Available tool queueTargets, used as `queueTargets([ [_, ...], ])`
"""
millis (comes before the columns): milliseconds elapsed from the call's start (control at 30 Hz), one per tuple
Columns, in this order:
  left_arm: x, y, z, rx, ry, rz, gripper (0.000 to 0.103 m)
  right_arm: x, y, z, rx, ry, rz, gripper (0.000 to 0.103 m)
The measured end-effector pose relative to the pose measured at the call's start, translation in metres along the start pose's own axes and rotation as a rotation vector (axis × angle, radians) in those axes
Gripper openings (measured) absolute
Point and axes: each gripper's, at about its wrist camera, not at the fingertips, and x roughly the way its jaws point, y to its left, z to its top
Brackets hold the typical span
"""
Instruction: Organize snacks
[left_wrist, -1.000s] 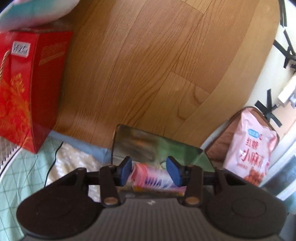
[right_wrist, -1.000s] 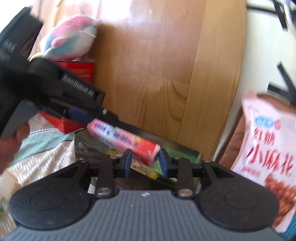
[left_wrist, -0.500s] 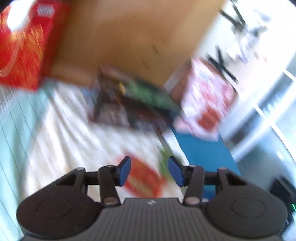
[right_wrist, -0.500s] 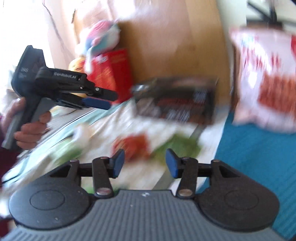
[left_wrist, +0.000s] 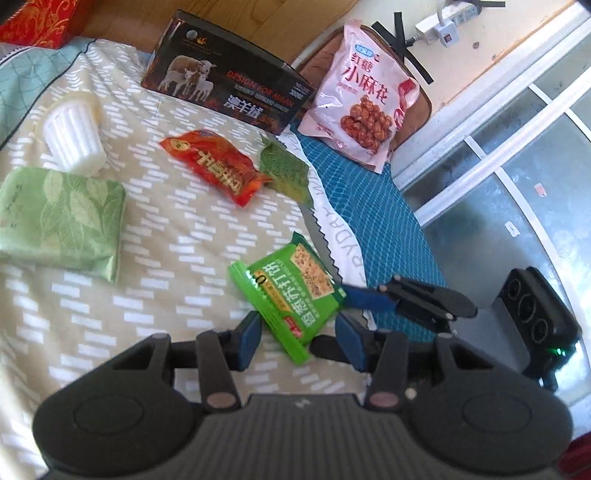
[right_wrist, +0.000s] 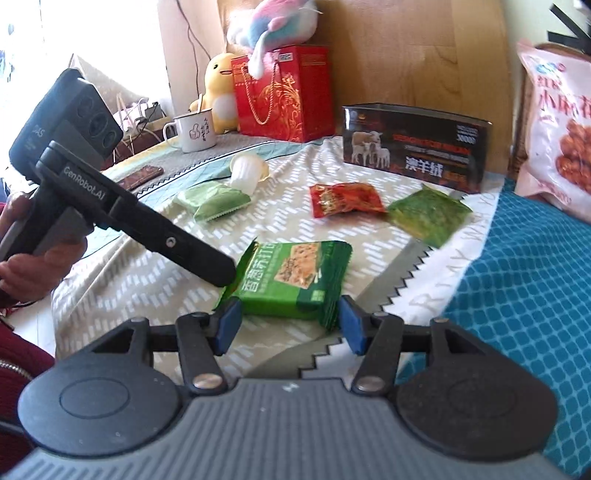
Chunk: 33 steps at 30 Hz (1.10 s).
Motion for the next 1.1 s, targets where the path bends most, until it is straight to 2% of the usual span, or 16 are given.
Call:
queueTargets([
  [100, -0.001, 0.005, 0.008, -0.019, -0.030, 0.027, 0.046, 0.006, 0.008, 0.001, -0.014, 0.000, -0.036, 0.047],
  [300, -0.011, 0.023, 0.027, -0.085, -0.085, 0.078, 0.047, 0.016, 0.021, 0.009, -0.089, 0.022, -0.012, 0.048],
  [433, -0.020, 0.020, 0.034, -0.047, -0.106, 0.087, 0.048, 0.012, 0.006, 0.015, -0.090, 0.018, -0.054, 0.051],
  [500, -0.025, 0.019, 0.043, -0.036, -0.130, 0.092, 0.049, 0.010, -0.016, 0.021, 0.012, 0.000, -0.044, 0.052],
  [667, -0.017, 0.021, 0.082, -0.020, -0.176, 0.139, 0.049, 0.026, -0.070, 0.027, 0.403, -0.038, 0.063, 0.048],
  [800, 0.009, 0.038, 0.111, -0.088, -0.153, 0.186, 0.049, 0.041, -0.094, 0.025, 0.634, -0.050, 0.142, 0.046],
  [833, 0.015, 0.041, 0.115, -0.098, -0.144, 0.200, 0.045, 0.047, -0.098, 0.027, 0.677, -0.041, 0.153, 0.044],
  [1000, 0.032, 0.035, 0.117, -0.055, -0.119, 0.186, 0.045, 0.072, -0.105, 0.036, 0.742, -0.017, 0.119, 0.028],
  [1033, 0.034, 0.035, 0.116, -0.054, -0.113, 0.182, 0.046, 0.076, -0.105, 0.039, 0.744, -0.024, 0.115, 0.028],
  [1100, 0.035, 0.038, 0.116, -0.078, -0.100, 0.179, 0.048, 0.085, -0.105, 0.043, 0.733, -0.031, 0.103, 0.019],
])
